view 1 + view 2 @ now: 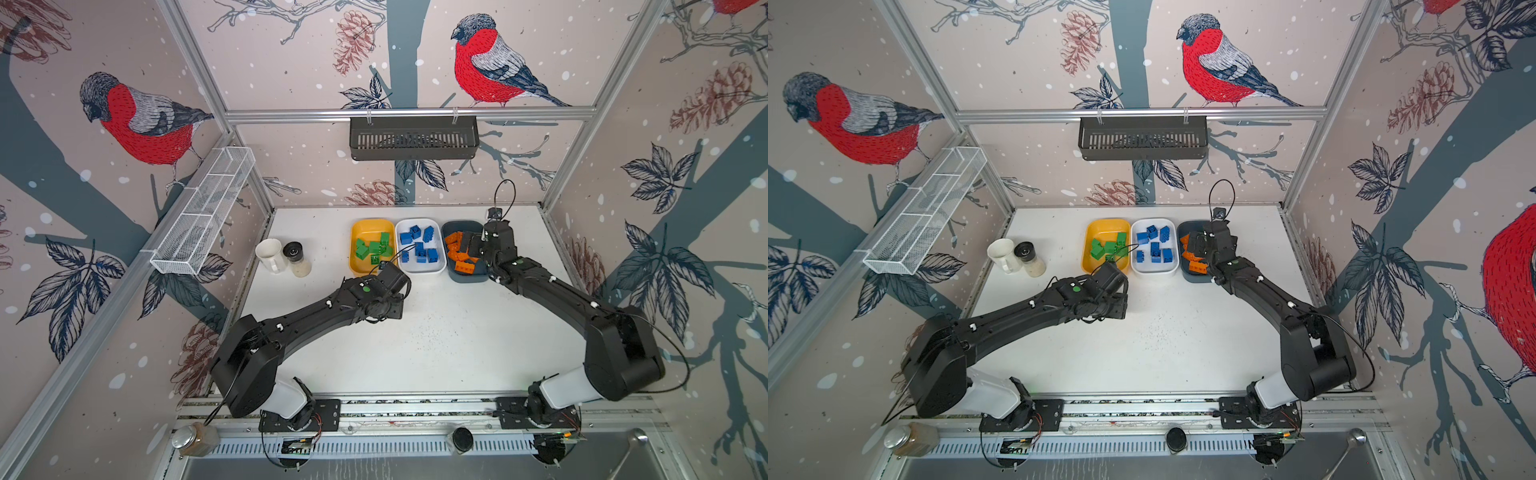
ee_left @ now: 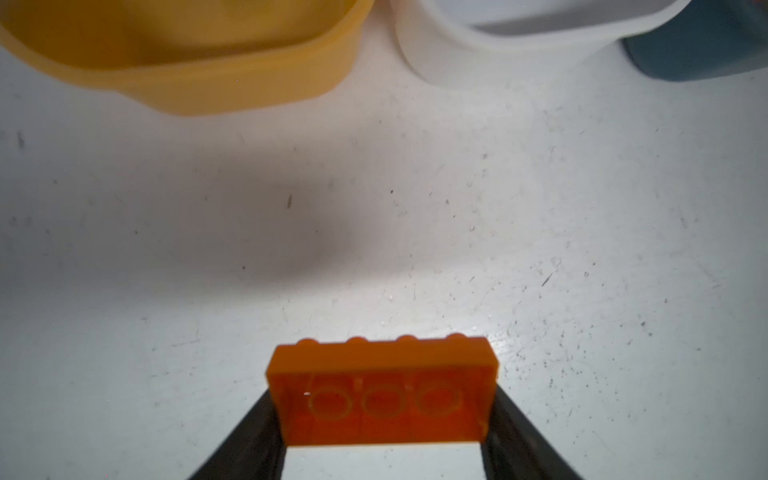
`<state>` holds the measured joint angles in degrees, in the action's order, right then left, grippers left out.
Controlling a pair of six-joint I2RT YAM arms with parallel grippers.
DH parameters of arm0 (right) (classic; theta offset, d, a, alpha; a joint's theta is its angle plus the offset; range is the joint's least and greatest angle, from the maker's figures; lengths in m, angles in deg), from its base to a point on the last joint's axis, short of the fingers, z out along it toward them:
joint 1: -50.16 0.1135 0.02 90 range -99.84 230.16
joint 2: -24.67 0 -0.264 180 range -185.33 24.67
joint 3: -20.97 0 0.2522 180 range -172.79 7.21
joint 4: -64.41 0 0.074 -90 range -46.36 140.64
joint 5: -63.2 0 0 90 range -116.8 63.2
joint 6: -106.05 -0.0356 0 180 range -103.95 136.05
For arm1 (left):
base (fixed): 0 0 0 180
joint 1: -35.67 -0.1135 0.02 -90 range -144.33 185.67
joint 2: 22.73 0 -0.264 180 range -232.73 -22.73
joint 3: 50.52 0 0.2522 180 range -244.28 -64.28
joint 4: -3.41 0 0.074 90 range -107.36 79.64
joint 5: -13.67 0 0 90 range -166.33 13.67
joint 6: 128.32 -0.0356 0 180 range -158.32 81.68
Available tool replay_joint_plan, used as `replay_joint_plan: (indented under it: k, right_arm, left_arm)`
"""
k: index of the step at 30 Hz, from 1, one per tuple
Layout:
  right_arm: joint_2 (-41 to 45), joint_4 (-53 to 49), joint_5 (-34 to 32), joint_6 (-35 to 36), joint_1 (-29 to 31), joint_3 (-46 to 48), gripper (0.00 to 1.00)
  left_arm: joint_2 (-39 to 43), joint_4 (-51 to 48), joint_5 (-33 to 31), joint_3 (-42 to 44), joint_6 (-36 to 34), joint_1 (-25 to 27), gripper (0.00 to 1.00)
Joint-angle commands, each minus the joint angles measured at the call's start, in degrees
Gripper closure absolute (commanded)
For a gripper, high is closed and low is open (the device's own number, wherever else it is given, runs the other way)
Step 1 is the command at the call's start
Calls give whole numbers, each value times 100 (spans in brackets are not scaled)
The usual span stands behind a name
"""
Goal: Sort the legos into containers by color
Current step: 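Drop the orange brick in the teal tray with the left gripper while the right withdraws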
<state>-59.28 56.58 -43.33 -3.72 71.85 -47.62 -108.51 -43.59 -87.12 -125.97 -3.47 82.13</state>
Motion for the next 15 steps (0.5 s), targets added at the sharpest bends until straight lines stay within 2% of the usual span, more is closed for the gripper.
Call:
replay_joint_plan:
  k: [1, 6, 11, 15]
  right_arm:
    - [293, 522, -408, -202, -4, 271, 1]
    - [734, 987, -551, -428, -77, 808, 0]
    - [980, 1036, -559, -679, -216, 1099, 1]
    - [1193, 956, -414, -617, -373, 1272, 1]
  left_arm:
    - [-241, 243, -371, -423, -530, -23, 45]
    - [-773, 1097, -203, -1023, -945, -93, 45]
    - [-1589, 1557, 24, -1914, -1267, -95, 45]
    - [-2252, 2268, 460, -2491, -1628, -93, 45]
